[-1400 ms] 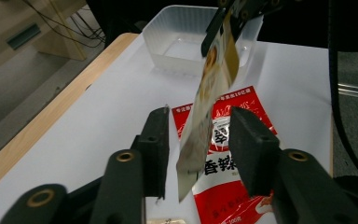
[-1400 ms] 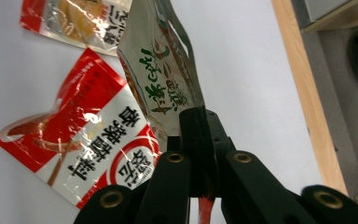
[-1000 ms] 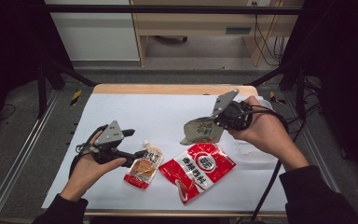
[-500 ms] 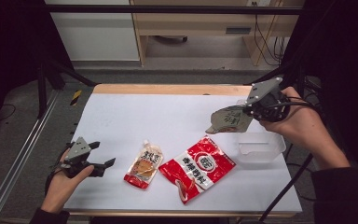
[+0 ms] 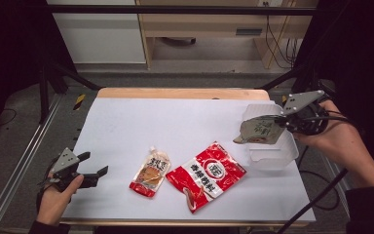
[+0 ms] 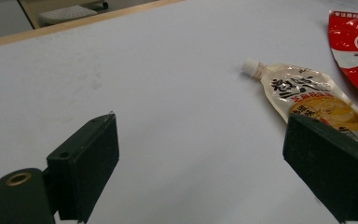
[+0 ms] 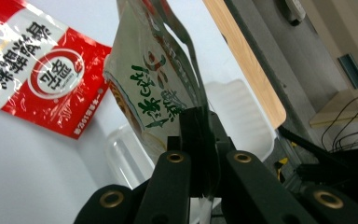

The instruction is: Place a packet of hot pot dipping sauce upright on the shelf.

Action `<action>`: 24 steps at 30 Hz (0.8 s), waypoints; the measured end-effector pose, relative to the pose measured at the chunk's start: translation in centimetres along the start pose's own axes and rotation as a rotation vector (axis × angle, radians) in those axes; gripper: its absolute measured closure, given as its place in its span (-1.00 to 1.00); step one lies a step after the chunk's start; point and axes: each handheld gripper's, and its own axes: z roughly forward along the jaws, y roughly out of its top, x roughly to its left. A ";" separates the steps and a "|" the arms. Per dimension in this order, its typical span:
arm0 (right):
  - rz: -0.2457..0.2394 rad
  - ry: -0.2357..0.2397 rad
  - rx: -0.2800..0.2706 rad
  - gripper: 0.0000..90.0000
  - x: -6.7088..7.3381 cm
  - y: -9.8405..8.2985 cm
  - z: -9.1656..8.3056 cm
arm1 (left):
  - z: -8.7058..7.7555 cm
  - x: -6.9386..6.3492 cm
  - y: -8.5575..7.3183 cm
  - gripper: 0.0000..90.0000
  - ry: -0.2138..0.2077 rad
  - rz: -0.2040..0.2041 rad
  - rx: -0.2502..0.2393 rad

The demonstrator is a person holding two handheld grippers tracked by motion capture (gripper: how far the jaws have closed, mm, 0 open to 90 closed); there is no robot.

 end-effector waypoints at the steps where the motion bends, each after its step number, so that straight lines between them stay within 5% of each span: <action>1: 0.004 0.000 0.003 1.00 0.0 -0.3 0.0 | 0.0 0.0 -0.1 -0.77 -0.001 -0.001 0.006; 13: 0.034 0.008 0.056 1.00 -0.4 -4.2 0.2 | 0.3 0.0 -0.2 -0.77 0.012 0.020 0.031; 24: 0.023 0.036 0.074 1.00 -0.8 -5.1 0.4 | 0.2 0.7 -0.2 -0.77 0.024 0.021 0.032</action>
